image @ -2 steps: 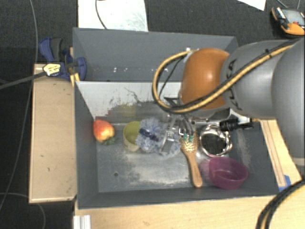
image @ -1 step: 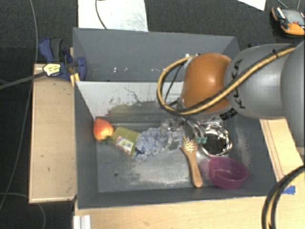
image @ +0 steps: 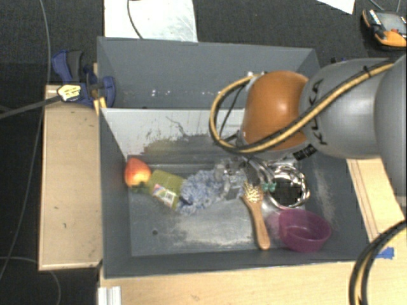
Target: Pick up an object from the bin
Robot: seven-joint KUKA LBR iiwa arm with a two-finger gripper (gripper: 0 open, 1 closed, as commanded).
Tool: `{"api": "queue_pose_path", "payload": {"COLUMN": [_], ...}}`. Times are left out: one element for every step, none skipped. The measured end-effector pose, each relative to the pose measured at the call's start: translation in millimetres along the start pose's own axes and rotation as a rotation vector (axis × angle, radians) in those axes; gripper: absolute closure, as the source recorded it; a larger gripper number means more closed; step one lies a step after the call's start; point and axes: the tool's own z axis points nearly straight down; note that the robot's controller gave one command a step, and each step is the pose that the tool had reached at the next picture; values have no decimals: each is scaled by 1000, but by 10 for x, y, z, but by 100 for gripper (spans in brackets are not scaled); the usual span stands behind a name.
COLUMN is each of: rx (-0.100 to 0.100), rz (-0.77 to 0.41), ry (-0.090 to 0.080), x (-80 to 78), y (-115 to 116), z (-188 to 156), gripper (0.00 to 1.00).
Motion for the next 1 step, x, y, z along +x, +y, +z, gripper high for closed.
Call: {"api": "queue_pose_path", "payload": {"rx": [0], "rz": [-13], "ry": [-12], "x": [-80], "y": [1], "z": [-938], "gripper": [100]}}
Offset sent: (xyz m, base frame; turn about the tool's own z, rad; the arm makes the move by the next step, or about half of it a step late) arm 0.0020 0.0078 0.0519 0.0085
